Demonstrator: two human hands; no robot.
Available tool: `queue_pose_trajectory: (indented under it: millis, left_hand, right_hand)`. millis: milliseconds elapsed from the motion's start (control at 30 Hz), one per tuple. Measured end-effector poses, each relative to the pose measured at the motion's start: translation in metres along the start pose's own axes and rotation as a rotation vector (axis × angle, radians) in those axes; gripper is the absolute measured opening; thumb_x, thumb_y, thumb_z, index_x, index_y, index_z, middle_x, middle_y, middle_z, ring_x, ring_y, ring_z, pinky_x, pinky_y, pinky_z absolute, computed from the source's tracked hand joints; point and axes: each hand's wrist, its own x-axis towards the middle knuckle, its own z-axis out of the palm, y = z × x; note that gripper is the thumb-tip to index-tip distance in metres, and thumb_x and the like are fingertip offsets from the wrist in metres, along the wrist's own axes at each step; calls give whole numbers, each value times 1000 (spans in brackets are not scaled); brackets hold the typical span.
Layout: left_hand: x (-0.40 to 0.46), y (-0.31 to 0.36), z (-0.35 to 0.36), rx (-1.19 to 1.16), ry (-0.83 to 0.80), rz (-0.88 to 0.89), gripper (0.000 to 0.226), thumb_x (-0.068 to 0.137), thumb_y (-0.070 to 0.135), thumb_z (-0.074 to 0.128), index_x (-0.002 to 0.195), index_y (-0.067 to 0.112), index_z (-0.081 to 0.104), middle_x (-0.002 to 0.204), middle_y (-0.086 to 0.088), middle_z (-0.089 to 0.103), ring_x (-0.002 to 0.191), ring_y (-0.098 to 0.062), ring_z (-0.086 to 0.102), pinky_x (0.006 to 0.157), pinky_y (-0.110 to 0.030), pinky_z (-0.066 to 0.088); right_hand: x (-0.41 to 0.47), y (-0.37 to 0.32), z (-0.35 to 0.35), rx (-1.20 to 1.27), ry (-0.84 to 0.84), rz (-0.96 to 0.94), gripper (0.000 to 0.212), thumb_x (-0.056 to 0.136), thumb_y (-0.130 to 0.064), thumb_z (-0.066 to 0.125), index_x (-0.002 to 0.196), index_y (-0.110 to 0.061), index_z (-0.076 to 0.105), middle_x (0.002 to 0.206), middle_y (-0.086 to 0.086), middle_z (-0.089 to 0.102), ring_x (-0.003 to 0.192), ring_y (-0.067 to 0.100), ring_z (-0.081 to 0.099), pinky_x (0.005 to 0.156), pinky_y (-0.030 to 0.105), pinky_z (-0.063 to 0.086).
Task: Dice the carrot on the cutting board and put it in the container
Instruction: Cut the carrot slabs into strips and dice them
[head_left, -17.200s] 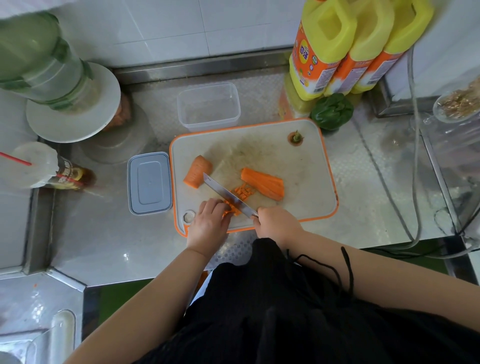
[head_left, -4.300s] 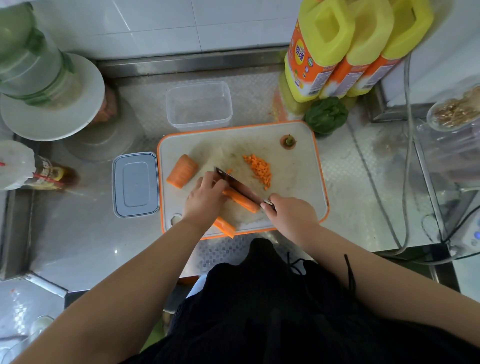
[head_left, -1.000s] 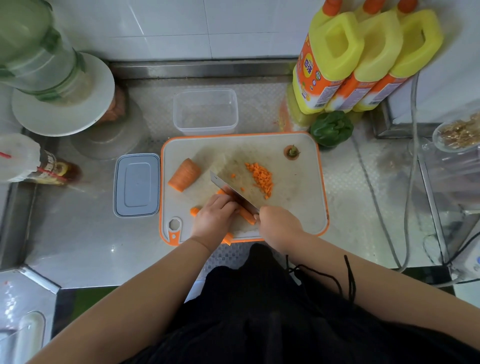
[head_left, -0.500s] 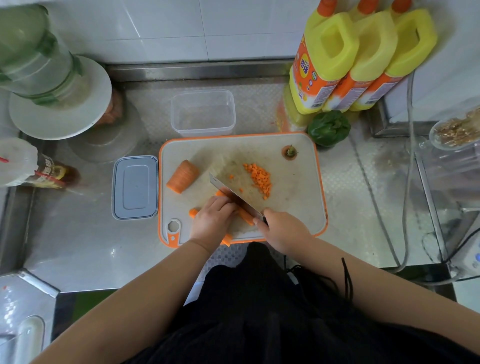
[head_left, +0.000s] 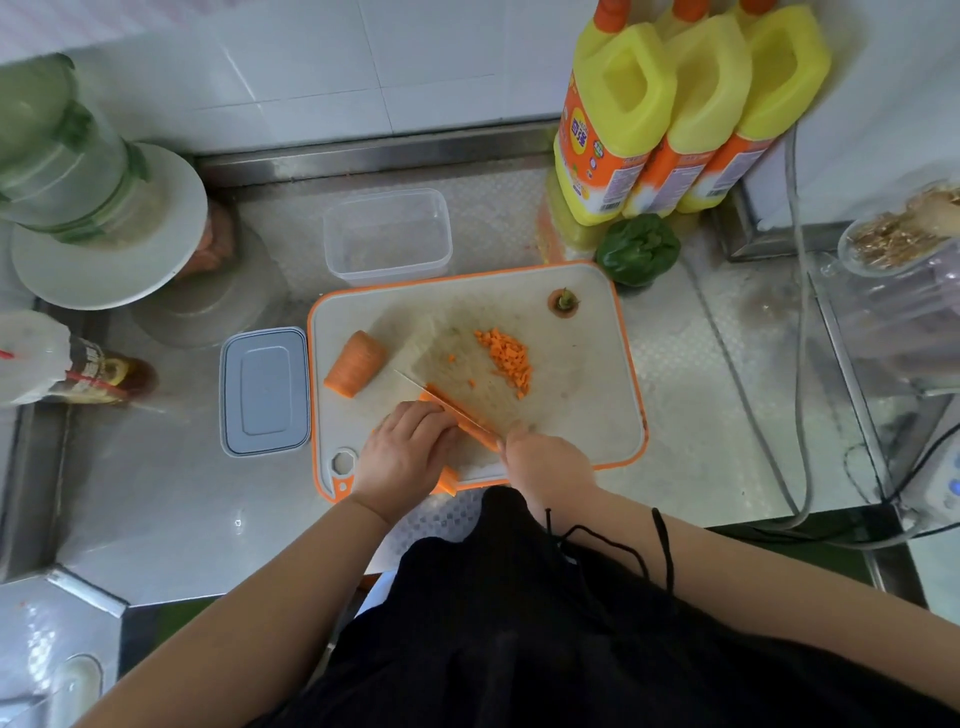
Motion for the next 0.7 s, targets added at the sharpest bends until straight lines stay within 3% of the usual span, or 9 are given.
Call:
queue_pose_trajectory:
  millis: [100,167,300,367,500,600,700]
  left_hand:
    - [20,7,-17,24,60,-2,17,98,19,52,97,6,64,97,-11,62,89,-27,53,81,-34,44]
    - [46,11,-22,107,-49,-7,26,96,27,49,92,10,68,95,-6,64,91,-26,53,84,-32,37]
    - [90,20,-16,323,-769,-35,69,99,50,8,103,20,69,109,1,64,111,-24,54,91,-36,32]
    - [103,21,-9,374,-928,-24,71,102,50,6,99,17,69,106,-3,65,108,-25,55,87,-37,33]
    - [119,27,-3,394,-1074,-34,72,102,53,6,89,12,64,102,-9,67,105,-28,57,91,-40,35]
    - [125,33,-6,415,-1154,-59,74,102,54,5,104,13,67,112,-10,67,114,-29,55,98,-41,35]
    - [129,40,-15,430,-1154,-58,76,102,54,5,102,12,68,108,-10,67,112,-29,55,98,-41,36]
  right_hand:
    - [-1,1,0,-19,24,-11,32,99,-21,46,124,-1,45,92,7,66,80,26,67,54,30,41]
    - [-4,-1,-4,-10,45,-5,23,97,-19,49,115,-3,49,86,5,66,76,26,67,52,30,40]
    - [-4,-1,-8,8,18,9,12,98,-16,47,105,-7,51,83,3,65,72,25,66,47,29,36]
    - [-4,0,-7,8,29,-5,11,99,-17,45,103,-8,51,82,3,64,71,24,66,47,29,36]
    - [-4,3,-9,41,80,-26,26,103,-28,34,104,-10,52,87,4,66,76,24,66,54,31,39]
    - [-6,3,-13,59,113,-37,34,103,-33,29,103,-9,53,86,6,66,76,27,66,55,31,40]
    - [-11,2,-18,76,129,-48,36,103,-34,28,102,-9,54,86,7,66,75,28,65,55,31,35]
